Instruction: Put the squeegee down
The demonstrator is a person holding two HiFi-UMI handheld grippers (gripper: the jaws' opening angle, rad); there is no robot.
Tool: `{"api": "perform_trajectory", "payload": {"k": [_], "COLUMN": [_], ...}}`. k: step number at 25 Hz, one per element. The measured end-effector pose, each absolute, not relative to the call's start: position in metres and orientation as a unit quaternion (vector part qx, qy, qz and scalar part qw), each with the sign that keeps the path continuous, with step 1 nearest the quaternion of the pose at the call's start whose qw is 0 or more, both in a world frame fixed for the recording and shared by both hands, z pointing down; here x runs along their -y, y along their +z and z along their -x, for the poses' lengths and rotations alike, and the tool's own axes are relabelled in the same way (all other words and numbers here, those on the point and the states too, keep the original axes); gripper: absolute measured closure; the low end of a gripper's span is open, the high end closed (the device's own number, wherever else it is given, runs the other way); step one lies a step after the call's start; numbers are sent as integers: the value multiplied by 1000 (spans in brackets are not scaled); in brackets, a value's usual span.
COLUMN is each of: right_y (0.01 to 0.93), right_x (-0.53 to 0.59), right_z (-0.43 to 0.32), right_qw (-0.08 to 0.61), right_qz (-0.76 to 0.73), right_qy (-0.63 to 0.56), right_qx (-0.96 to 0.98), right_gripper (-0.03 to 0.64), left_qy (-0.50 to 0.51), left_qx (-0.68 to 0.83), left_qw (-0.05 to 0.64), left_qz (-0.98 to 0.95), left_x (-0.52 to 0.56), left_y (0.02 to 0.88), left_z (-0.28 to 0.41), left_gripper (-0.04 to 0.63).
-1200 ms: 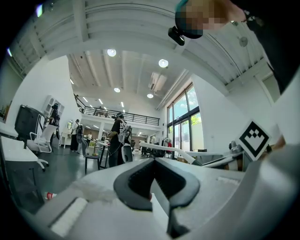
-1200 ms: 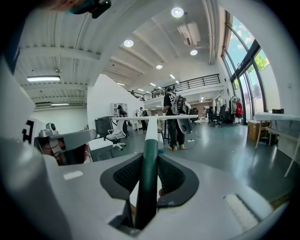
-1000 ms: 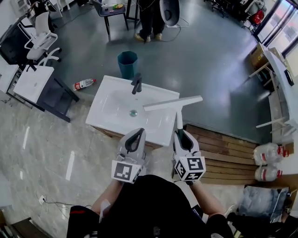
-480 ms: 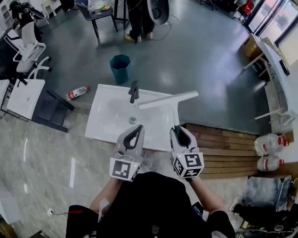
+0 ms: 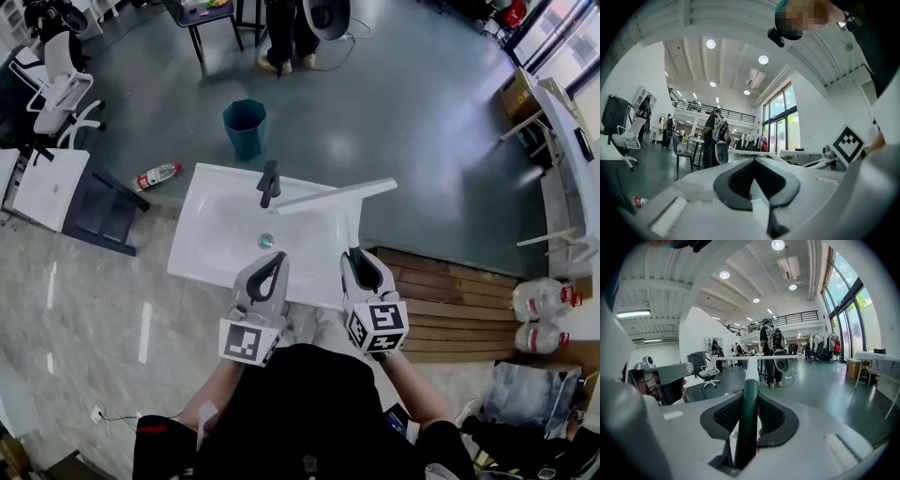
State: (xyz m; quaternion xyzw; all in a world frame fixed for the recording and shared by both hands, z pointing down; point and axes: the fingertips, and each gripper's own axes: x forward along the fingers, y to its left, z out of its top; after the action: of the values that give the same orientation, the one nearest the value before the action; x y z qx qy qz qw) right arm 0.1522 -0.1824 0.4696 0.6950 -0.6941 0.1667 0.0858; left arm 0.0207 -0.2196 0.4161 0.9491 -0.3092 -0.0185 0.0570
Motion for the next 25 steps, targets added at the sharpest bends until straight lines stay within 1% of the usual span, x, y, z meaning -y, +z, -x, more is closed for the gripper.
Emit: {"api": "perform_trajectory", "payload": {"k": [2, 4, 8, 14, 17, 25], "right_y": [474, 477, 481, 497, 511, 568], "right_x": [188, 194, 209, 231, 244, 272], "right_z": [-158, -164, -180, -202, -210, -232], "right_qw": [90, 96, 104, 125, 139, 171], "right_qz": [-686, -676, -661, -639, -627, -603], "right_qy": [173, 178, 180, 182, 184, 222], "right_qx": [701, 709, 721, 737, 744, 747], "right_gripper": [518, 518, 518, 518, 520, 520], "left_qy": [-22, -25, -28, -43, -40, -30], "left_qx": [318, 329, 339, 373, 396, 438], "left_qw": [52, 65, 35, 36, 50, 34], "left_qz": [-947, -942, -940, -926, -916, -898], "left_x": [225, 229, 239, 254, 261, 271], "left_y": [416, 415, 411, 406, 405, 408], "left_z": [-29, -38, -57, -73, -76, -83], "left_gripper": [594, 594, 594, 594, 594, 594]}}
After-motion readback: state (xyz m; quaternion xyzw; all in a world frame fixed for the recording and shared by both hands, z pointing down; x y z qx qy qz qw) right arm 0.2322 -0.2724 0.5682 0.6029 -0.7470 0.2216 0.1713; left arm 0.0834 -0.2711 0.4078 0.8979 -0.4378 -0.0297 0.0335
